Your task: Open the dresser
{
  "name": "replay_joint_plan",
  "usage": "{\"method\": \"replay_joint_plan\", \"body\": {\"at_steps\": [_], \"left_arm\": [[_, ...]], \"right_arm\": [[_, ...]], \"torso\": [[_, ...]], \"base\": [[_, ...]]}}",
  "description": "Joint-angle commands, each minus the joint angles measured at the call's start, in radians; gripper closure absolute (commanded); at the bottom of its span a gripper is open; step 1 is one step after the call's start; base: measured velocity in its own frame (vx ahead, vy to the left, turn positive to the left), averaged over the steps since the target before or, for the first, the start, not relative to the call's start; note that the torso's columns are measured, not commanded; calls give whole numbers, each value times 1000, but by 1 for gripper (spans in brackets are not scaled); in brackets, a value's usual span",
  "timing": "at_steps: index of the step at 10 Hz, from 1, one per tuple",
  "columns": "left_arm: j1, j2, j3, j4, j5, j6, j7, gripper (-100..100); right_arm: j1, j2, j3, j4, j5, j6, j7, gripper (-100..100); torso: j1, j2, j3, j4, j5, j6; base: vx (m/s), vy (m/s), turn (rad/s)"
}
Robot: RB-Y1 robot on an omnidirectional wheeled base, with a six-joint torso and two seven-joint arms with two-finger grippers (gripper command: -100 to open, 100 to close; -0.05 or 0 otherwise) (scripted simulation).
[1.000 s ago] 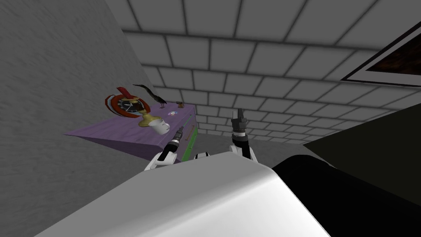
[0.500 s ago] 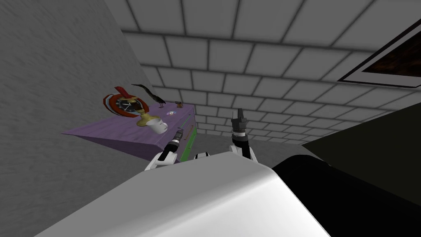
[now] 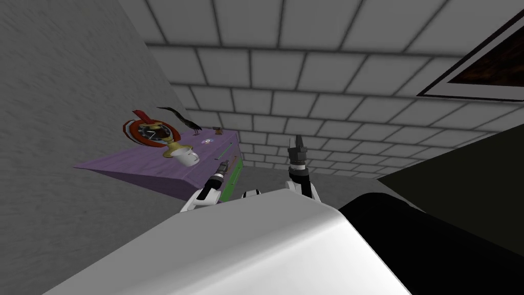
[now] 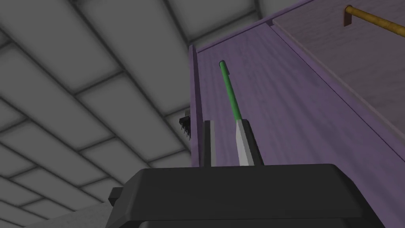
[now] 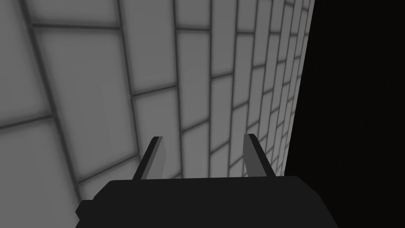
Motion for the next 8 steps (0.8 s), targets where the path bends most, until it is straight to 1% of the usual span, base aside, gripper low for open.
{"method": "replay_joint_plan", "body": {"at_steps": [1, 4, 5, 6, 7, 8], "left_arm": [[-2, 11, -1, -8, 4, 4, 5, -100], [-3, 28, -2, -22, 10, 10, 11, -100], [-2, 24, -2, -20, 9, 10, 10, -100], [-2, 25, -2, -21, 9, 10, 10, -100], [-2, 25, -2, -21, 9, 10, 10, 100], [1, 18, -5, -28, 7, 16, 8, 100]], "right_arm": [[0, 0, 0, 0, 0, 0, 0, 0], [0, 0, 0, 0, 0, 0, 0, 0], [0, 0, 0, 0, 0, 0, 0, 0], [0, 0, 0, 0, 0, 0, 0, 0], [0, 0, 0, 0, 0, 0, 0, 0], [0, 0, 0, 0, 0, 0, 0, 0]], "torso": [[-2, 0, 0, 0, 0, 0], [-12, 4, 2, 1, -3, 0], [-12, 4, 3, 1, -3, 0], [-20, 7, 4, 2, -5, 1], [-19, 6, 4, 2, -6, 0], [-15, 5, 3, 1, -4, 0]], "base": [[34, 142, -8], [51, 177, -19], [-6, 36, -47], [0, 0, 0], [0, 0, 0], [-37, -107, 5]]}}
